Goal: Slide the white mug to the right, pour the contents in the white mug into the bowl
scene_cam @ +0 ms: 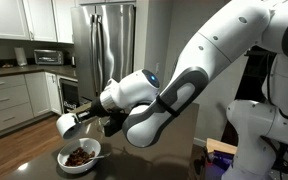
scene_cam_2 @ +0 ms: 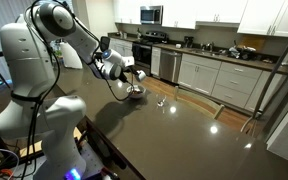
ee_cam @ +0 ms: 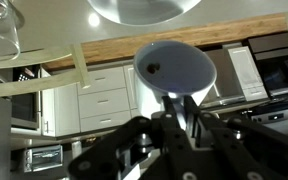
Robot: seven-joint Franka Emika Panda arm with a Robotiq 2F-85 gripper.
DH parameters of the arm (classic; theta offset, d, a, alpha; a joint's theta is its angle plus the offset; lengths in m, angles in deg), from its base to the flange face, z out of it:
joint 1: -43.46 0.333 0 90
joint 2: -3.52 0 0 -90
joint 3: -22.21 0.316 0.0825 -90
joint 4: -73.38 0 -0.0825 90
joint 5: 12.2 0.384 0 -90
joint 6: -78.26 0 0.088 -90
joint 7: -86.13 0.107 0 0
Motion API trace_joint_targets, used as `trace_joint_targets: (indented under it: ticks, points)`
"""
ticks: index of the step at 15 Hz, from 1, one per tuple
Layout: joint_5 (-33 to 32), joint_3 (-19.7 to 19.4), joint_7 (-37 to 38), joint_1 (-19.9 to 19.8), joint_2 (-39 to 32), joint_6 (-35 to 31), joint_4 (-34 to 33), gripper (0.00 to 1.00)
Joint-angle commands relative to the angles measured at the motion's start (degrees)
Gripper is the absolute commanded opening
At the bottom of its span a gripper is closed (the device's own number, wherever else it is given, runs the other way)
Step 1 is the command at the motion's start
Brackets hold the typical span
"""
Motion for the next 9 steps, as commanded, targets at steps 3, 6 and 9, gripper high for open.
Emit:
trace_joint_targets:
  ticks: [3,6,9]
  points:
    - [1.8,-8.5,-1.5,8.9,-1.4,-0.7,-2.0,0.07]
    - [1.9,-13.1,-1.3,14.0,-2.4,-0.7,-2.6,0.07]
    - [1.8,-17.3,-0.8,18.7,-3.6,-0.7,-2.6,0.07]
